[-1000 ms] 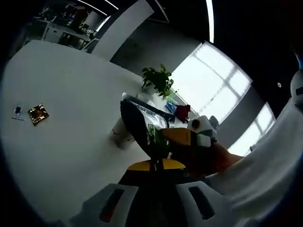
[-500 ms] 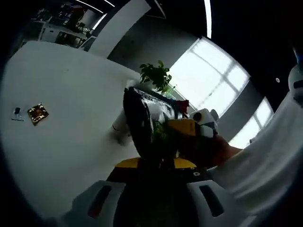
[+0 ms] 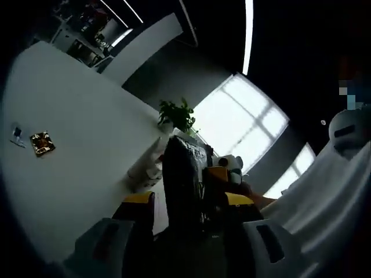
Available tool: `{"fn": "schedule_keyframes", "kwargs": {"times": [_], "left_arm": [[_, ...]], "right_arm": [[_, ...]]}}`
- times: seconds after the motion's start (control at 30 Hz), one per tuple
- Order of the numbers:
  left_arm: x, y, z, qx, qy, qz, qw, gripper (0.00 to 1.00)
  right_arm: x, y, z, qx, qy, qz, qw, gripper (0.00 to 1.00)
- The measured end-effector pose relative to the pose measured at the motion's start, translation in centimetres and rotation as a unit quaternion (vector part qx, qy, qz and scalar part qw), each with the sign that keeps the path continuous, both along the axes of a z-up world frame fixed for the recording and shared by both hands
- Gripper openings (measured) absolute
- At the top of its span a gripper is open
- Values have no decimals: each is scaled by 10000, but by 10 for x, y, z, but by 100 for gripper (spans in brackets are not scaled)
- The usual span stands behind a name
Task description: Arrange the skincare products in the storage area until every visible bottle or jar stands upright without overlapping.
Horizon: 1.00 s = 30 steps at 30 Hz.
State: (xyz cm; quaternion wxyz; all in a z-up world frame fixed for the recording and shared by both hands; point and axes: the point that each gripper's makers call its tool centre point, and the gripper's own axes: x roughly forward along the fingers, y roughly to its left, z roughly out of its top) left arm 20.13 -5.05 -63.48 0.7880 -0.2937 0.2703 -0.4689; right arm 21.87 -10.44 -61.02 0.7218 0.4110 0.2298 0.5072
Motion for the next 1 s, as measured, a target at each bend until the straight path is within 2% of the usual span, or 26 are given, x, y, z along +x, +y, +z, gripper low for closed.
{"fn": "schedule_keyframes", "kwargs": {"times": [0.07, 0.17, 0.23, 0.33, 0.4, 0.6, 0.73, 0.83, 0.93, 0.97, 1.0], "left_arm": [[-1, -3, -9, 98, 17, -56, 9999, 42], [-6, -12, -21, 63, 185, -221, 9996, 43], [-14, -22, -15, -229, 305, -389, 9985, 39], [-16, -28, -4, -661, 359, -399, 9964, 22], [-14, -26, -5, -615, 348, -339, 9969, 25], [-15, -26, -4, -587, 478, -331, 9966, 20], [-12, -25, -4, -584, 533, -207, 9967, 18], [-9, -22, -2, -579, 501, -29, 9971, 17], [7, -17, 15, -1126, 605, 454, 9908, 16], [11, -15, 19, -1264, 662, 577, 9881, 16], [12, -15, 21, -1277, 651, 580, 9880, 16]], "right_arm": [[-1, 3, 5, 152, 63, 14, 9999, 4], [-1, 8, 14, 527, 288, 22, 9982, 4], [-1, 9, 15, 649, 320, 12, 9974, 4], [2, 8, 21, 923, 457, -57, 9947, 3], [5, 5, 22, 1100, 576, -126, 9922, 2], [10, 3, 12, 1025, 733, -312, 9915, 2], [13, 3, 9, 903, 640, -420, 9930, 3], [1, 10, 0, 424, 327, -51, 9986, 6], [-21, 21, -11, 6, 215, 519, 9984, 11], [-29, 26, -12, -49, 168, 681, 9975, 9], [-28, 28, -10, -32, 132, 595, 9981, 6]]}}
